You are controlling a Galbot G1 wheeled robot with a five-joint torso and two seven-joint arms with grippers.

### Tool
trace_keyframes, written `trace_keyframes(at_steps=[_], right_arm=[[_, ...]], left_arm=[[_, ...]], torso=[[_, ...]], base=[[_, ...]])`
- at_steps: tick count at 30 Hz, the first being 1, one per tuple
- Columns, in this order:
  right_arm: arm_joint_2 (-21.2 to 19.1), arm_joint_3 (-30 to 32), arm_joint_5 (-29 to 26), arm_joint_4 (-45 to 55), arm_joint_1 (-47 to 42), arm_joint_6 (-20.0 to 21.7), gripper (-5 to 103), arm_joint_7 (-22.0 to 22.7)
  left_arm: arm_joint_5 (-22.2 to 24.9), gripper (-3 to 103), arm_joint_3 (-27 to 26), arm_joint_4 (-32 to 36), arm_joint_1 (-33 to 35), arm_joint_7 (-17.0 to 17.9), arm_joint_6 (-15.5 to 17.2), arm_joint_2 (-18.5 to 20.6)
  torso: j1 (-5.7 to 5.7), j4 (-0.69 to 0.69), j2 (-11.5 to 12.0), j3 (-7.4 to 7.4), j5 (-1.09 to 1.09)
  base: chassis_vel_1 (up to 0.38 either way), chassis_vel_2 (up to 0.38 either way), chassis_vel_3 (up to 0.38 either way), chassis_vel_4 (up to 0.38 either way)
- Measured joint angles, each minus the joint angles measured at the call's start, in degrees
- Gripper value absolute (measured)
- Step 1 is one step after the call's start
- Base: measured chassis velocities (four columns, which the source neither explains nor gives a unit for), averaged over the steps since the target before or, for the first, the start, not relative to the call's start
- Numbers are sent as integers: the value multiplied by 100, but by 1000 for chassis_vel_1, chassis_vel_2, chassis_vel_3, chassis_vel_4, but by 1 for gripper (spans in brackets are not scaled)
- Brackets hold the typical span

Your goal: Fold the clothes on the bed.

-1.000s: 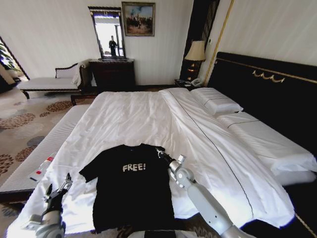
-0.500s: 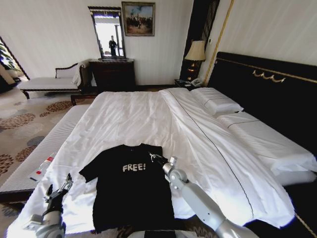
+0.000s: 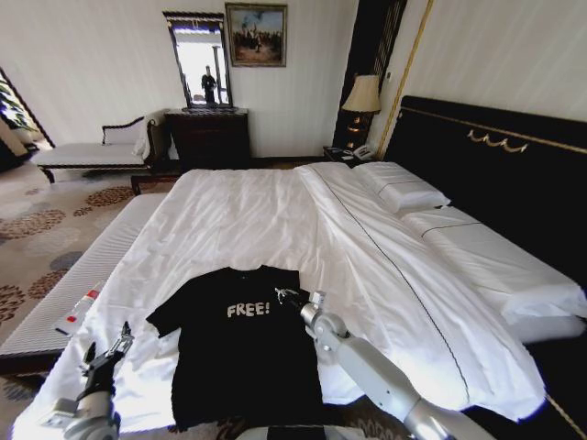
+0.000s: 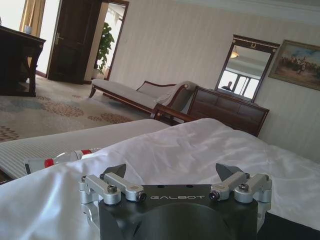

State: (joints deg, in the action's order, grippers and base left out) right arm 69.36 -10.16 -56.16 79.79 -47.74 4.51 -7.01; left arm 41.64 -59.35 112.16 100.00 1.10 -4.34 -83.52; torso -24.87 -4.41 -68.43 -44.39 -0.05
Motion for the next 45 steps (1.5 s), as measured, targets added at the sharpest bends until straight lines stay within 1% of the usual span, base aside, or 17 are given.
trace_keyframes(at_steps=[5,8,9,11,14,16,18,20,22,24,25,26,27,30,32,35,45], right_arm=[[74,-48,-316,99,-70,-256,0,-57],[73,-111,-484,155,-85,-398,11,-6],[67,-125,-503,173,-94,-441,11,-30],[29,-136,-519,261,-139,-546,21,-158],[-1,-121,-522,354,-177,-611,27,-272],[-56,-21,-546,530,-244,-711,43,-423],[-87,32,-573,596,-270,-726,43,-448],[-206,165,-646,710,-306,-705,54,-390],[-289,227,-685,755,-321,-617,60,-233],[-468,332,-746,862,-356,-251,65,346],[-703,423,-882,1018,-416,225,71,1065],[-785,456,-939,1080,-443,405,76,1304],[-785,456,-939,1080,-443,405,76,1304],[-1069,676,-1349,1429,-649,1081,92,2073],[-1089,723,-1395,1473,-687,1137,92,2117],[-1082,826,-1463,1526,-766,1233,100,2163],[-1063,698,-1812,1756,-854,1398,100,2055]], left_arm=[[0,100,0,-5,5,3,0,11],[1,100,-12,-6,1,18,3,24],[6,100,-17,-6,0,29,6,29],[17,100,-31,-4,2,52,13,42],[23,100,-40,-3,9,57,14,48],[34,100,-48,-6,17,64,15,55],[35,100,-49,-10,20,65,14,57],[43,100,-51,-12,27,68,14,63],[50,100,-53,-12,29,70,14,65],[65,100,-58,-12,31,70,12,72],[82,100,-62,-15,36,71,8,77],[86,100,-62,-18,38,72,5,77],[86,100,-62,-18,38,72,5,77],[83,100,-39,-44,40,72,-14,68],[76,100,-27,-47,40,73,-18,61],[31,100,18,-50,31,73,-22,38],[7,100,-6,-22,95,84,-43,26]], torso=[[0,0,0,0,1],[0,0,0,0,1],[0,0,0,0,0],[-1,0,0,0,0],[0,0,0,0,1],[0,0,0,0,1],[0,0,0,0,1],[0,1,0,0,1],[0,1,0,0,1],[0,1,0,0,2],[-1,0,0,0,1],[0,0,0,0,1],[0,0,0,0,1],[0,-2,0,0,1],[0,-1,0,0,1],[0,0,0,0,1],[0,0,0,0,0]], base=[[0,0,0,0],[0,0,0,0],[0,0,0,0],[0,0,0,0],[0,0,0,0],[0,0,0,0],[0,0,0,0],[0,0,0,0],[0,0,0,0],[0,0,0,0],[0,0,0,0],[0,0,0,0],[0,0,0,0],[0,0,0,0],[0,0,0,0],[0,0,0,0],[0,0,0,0]])
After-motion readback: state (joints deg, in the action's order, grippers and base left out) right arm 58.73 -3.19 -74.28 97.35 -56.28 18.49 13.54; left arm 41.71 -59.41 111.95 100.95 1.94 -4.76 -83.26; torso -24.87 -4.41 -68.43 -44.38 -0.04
